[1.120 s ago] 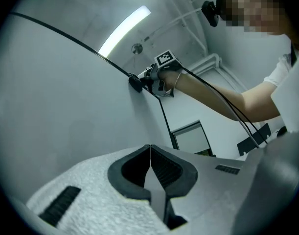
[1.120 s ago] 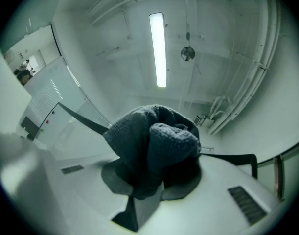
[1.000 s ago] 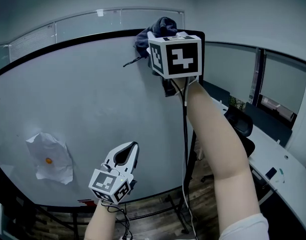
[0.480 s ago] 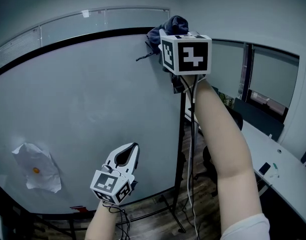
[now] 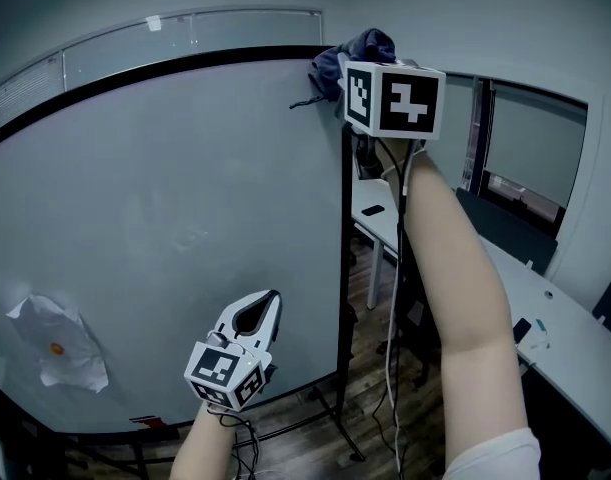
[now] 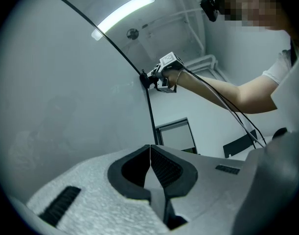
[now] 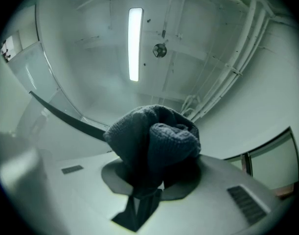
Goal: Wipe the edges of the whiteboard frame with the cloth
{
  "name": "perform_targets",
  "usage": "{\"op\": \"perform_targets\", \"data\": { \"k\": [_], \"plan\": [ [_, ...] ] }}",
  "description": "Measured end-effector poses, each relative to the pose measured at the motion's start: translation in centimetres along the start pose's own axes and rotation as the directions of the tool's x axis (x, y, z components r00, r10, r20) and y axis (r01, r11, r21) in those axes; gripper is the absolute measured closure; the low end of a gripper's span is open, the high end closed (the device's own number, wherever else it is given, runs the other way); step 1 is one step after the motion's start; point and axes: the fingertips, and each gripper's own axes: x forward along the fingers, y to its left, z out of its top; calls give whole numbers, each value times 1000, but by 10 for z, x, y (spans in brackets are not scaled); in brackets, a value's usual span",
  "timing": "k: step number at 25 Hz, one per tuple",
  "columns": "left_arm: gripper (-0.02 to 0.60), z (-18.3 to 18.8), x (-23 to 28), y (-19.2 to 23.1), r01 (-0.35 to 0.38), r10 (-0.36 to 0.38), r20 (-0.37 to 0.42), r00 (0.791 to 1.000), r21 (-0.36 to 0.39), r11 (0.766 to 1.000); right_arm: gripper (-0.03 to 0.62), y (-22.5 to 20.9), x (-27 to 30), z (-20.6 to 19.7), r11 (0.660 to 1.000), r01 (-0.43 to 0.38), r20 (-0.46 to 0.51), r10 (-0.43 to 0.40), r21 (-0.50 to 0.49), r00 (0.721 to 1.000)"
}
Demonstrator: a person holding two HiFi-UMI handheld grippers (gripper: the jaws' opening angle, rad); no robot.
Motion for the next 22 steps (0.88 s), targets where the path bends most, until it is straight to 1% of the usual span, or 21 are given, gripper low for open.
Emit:
{"op": "perform_targets", "data": {
  "k": [5,14,22],
  "plan": [
    [561,-9,4,-9,9,-9,-11,1000,-14,1000,522,-4,-8,-17,1000,12,-27,-12,-4,1000],
    [561,-30,4,-31,34,-36,-39,999,-34,999,522,5,-27,-62,999,21,-101,-25,-41,995],
    [561,-51,-6,-47,40,-44,-60,997,-75,996,522,15,-50,-116,1000,-1,-191,-1,-10,982]
  ]
}}
